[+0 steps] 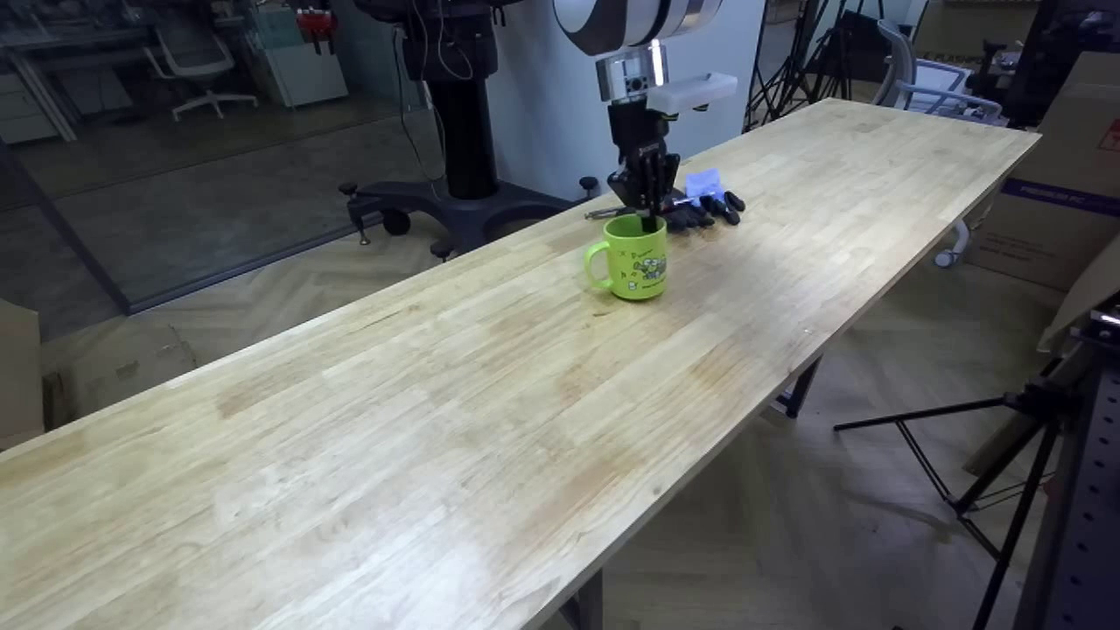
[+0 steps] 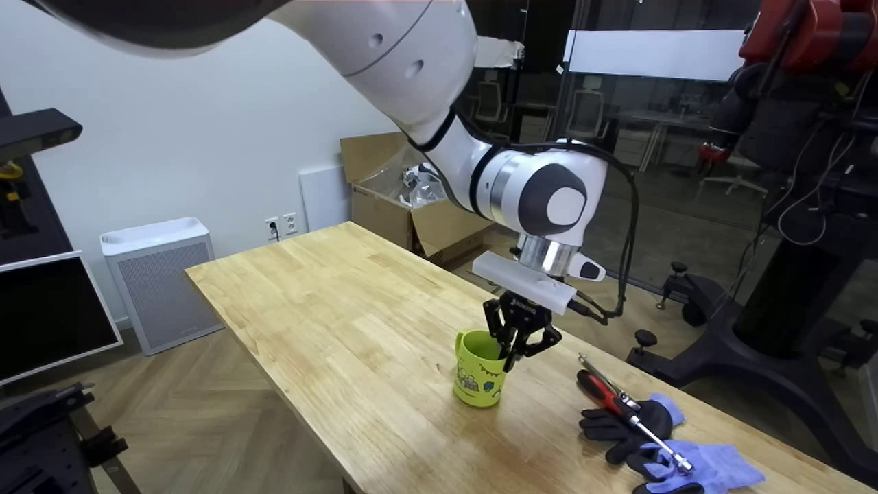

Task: Move the mug forward

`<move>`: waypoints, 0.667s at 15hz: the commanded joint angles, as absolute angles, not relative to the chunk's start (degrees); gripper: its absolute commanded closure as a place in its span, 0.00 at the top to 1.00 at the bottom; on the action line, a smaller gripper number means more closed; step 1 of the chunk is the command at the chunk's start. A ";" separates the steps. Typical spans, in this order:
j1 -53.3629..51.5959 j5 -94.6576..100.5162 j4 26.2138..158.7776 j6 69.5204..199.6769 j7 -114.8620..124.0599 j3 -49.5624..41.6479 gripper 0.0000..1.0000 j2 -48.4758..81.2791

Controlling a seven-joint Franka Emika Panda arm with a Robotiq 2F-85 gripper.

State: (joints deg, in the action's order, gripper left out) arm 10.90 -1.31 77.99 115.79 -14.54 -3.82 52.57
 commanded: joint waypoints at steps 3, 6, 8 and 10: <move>7.65 2.93 85.31 115.12 -5.41 -6.62 0.02 45.39; 8.03 0.57 90.21 118.14 -2.04 -6.04 0.02 42.63; 8.34 -1.01 93.52 118.61 -0.77 -5.42 0.02 40.96; 8.42 -3.17 97.04 118.57 -0.67 -4.46 0.02 39.34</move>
